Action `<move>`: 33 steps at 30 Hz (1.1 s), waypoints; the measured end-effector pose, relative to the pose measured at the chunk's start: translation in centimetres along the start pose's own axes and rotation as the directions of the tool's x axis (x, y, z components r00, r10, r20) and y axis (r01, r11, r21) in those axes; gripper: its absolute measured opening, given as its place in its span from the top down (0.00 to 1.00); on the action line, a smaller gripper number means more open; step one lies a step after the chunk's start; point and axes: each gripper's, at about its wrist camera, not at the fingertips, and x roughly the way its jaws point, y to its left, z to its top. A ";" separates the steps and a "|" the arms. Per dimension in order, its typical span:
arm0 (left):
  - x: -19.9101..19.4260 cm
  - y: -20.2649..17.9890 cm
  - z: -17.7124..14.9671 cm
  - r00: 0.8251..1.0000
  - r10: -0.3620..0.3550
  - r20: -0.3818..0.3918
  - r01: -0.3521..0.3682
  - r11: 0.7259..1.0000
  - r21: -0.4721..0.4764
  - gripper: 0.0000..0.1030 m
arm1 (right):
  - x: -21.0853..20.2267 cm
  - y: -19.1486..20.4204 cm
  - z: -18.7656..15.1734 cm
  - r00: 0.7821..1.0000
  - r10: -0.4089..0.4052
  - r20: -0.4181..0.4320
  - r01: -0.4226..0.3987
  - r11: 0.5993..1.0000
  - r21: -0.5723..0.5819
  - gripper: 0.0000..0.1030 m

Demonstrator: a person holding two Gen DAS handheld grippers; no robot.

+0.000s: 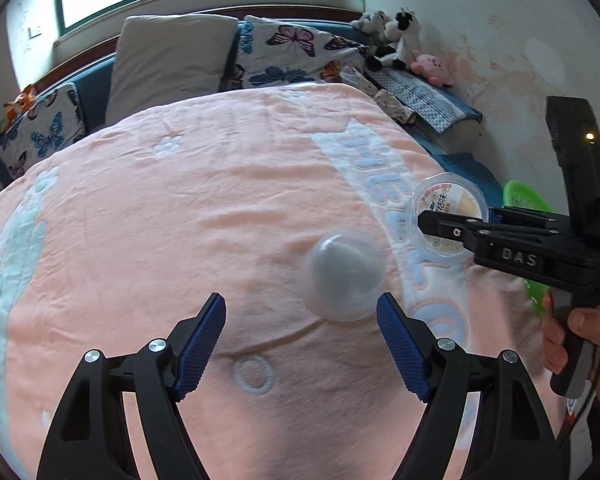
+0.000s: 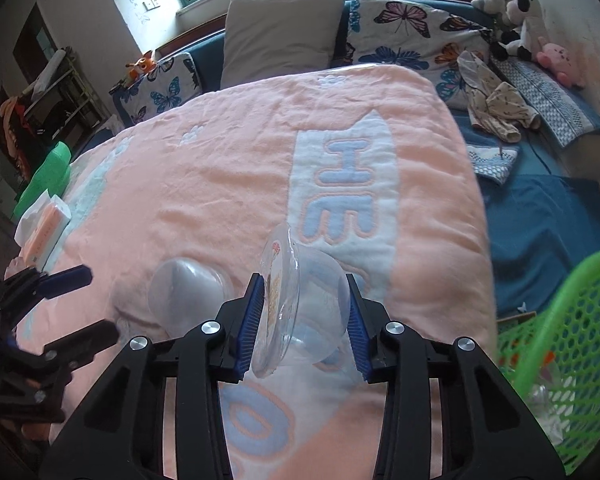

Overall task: Collect trash
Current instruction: 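Grasp the round food tub with the right tool, then carry the food tub toward the basket with the right tool while the left tool grasps the clear plastic cup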

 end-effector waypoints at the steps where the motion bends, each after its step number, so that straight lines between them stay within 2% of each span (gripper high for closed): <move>1: 0.5 -0.6 0.2 1.000 0.003 -0.007 -0.003 1.000 0.018 0.20 | -0.4 -0.2 -0.2 1.000 0.000 0.005 0.000 1.000 0.002 0.61; 7: 2.9 -2.4 1.1 1.000 0.014 -0.024 -0.013 0.998 0.055 0.19 | -2.8 -2.2 -1.5 1.000 -0.007 0.029 0.007 1.000 0.025 0.61; 15: 5.9 -2.3 1.7 0.997 0.036 -0.066 -0.034 0.999 0.031 0.19 | -3.7 -4.1 -2.7 0.999 -0.022 0.037 0.021 0.999 0.035 0.61; 17: 6.3 -2.1 1.8 0.997 0.036 -0.069 -0.034 0.999 0.017 0.22 | -3.7 -4.6 -3.0 0.999 -0.019 0.037 0.017 0.999 0.045 0.61; 19: 6.6 -1.8 1.8 0.997 0.016 -0.077 -0.015 1.000 0.004 0.33 | -3.5 -4.9 -3.3 0.999 -0.019 0.032 0.017 0.998 0.055 0.61; 20: 6.7 -1.8 1.9 0.997 0.015 -0.074 -0.015 1.000 0.000 0.35 | -3.5 -5.1 -3.4 0.999 -0.019 0.031 0.017 0.998 0.056 0.61; 21: 6.6 -1.8 1.9 0.998 0.013 -0.069 -0.013 1.000 -0.002 0.39 | -3.5 -5.2 -3.5 0.999 -0.018 0.029 0.017 0.998 0.058 0.61; 27: 5.6 -2.4 1.7 0.999 0.026 -0.045 -0.025 1.000 0.019 0.39 | -4.5 -5.2 -4.2 0.999 -0.012 0.036 0.010 0.998 0.056 0.61; 33: 2.3 -4.0 2.1 1.000 -0.024 0.011 0.024 1.000 0.019 0.39 | -6.9 -5.4 -5.4 0.998 -0.022 0.052 0.019 0.998 0.056 0.61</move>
